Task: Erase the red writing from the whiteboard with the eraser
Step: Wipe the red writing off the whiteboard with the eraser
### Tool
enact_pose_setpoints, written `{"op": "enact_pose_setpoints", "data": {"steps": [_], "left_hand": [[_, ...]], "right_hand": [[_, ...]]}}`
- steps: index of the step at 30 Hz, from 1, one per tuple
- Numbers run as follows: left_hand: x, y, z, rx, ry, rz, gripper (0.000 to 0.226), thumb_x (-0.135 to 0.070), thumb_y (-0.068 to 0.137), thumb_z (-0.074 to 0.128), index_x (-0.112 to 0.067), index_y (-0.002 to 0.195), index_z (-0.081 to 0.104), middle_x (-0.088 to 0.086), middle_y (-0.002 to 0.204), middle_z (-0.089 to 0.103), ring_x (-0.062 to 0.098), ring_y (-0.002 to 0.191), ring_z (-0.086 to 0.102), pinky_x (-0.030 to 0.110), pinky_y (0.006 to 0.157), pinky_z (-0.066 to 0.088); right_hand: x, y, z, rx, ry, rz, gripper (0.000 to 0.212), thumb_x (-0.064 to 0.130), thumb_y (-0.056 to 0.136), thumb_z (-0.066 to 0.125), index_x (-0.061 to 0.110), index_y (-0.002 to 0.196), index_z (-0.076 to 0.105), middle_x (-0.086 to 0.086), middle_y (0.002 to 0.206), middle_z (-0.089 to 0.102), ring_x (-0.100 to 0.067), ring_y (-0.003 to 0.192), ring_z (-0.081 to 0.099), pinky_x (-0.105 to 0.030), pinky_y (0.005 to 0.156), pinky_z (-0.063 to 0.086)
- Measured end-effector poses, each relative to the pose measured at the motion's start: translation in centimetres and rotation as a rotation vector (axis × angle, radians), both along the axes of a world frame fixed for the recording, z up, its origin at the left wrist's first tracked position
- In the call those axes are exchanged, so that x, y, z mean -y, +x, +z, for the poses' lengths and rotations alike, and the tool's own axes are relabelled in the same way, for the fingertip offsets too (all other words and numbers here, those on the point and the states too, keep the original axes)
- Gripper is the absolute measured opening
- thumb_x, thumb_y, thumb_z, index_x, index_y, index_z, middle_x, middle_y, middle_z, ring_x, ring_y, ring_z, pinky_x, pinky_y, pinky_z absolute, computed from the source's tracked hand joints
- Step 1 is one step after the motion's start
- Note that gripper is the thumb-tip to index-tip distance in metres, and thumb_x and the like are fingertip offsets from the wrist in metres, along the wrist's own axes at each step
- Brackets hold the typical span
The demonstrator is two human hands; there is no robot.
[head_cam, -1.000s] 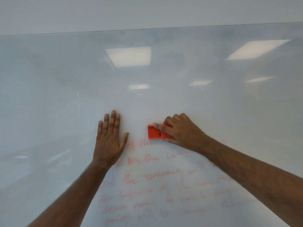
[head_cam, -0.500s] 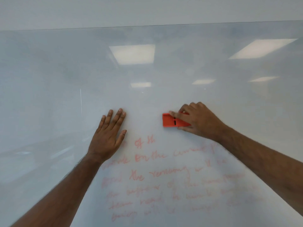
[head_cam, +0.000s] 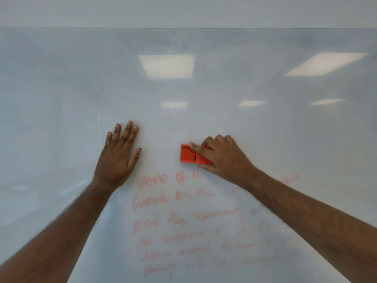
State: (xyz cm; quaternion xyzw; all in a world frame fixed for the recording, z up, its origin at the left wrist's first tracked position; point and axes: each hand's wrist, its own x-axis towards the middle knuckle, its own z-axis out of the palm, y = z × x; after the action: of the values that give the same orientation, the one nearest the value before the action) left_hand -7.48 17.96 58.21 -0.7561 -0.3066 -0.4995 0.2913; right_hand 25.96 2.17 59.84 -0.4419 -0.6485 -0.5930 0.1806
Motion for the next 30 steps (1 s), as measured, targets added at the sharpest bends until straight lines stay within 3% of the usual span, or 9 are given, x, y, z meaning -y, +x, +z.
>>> {"op": "enact_pose_setpoints", "data": {"steps": [4,8,15,20,30], "left_hand": [[-1.0,-1.5,-0.4,-0.018,0.05,0.017,0.068,-0.047,0.114,0.028,-0.025,0.176,0.012,-0.006,0.185,0.005,0.022,0.171,-0.003,0.042,0.139,-0.003],[-1.7,-2.6,-0.6,-0.052,0.101,0.022,0.068,-0.047,0.114,0.028,-0.023,0.176,0.013,-0.002,0.185,0.009,0.025,0.171,0.0,0.043,0.139,-0.002],[-2.0,-2.2,-1.2,-0.019,0.129,0.031,0.068,-0.045,0.114,0.029,-0.022,0.176,0.012,-0.001,0.185,0.007,0.027,0.171,0.0,0.05,0.139,0.003],[-2.2,-1.9,-1.6,0.015,0.14,0.025,0.068,-0.043,0.114,0.03,-0.021,0.176,0.014,0.0,0.185,0.008,0.027,0.171,0.001,0.052,0.139,0.004],[-2.6,-2.0,-1.9,0.034,0.18,0.02,0.068,-0.043,0.113,0.033,-0.02,0.176,0.016,-0.001,0.184,0.01,0.028,0.171,0.006,0.052,0.138,0.005]], "right_hand": [[0.4,1.4,-3.6,0.136,-0.061,-0.007,0.072,0.051,0.098,0.065,0.026,0.159,0.036,-0.004,0.116,0.062,-0.026,0.088,0.054,-0.044,0.076,0.046],[1.8,3.6,-2.5,0.191,-0.089,-0.038,0.068,0.049,0.098,0.062,0.028,0.158,0.036,-0.006,0.119,0.064,-0.029,0.09,0.058,-0.045,0.076,0.047],[2.7,3.9,3.9,-0.151,0.071,-0.031,0.071,0.044,0.09,0.078,0.029,0.154,0.051,-0.005,0.117,0.063,-0.029,0.088,0.057,-0.044,0.074,0.045],[0.6,0.1,3.5,-0.197,0.066,0.021,0.07,0.046,0.09,0.075,0.03,0.153,0.052,-0.004,0.116,0.062,-0.028,0.09,0.056,-0.044,0.076,0.044],[-0.3,-1.3,-3.6,0.103,-0.087,0.031,0.068,0.043,0.094,0.072,0.029,0.155,0.047,-0.002,0.116,0.062,-0.025,0.088,0.054,-0.043,0.077,0.044]]}}
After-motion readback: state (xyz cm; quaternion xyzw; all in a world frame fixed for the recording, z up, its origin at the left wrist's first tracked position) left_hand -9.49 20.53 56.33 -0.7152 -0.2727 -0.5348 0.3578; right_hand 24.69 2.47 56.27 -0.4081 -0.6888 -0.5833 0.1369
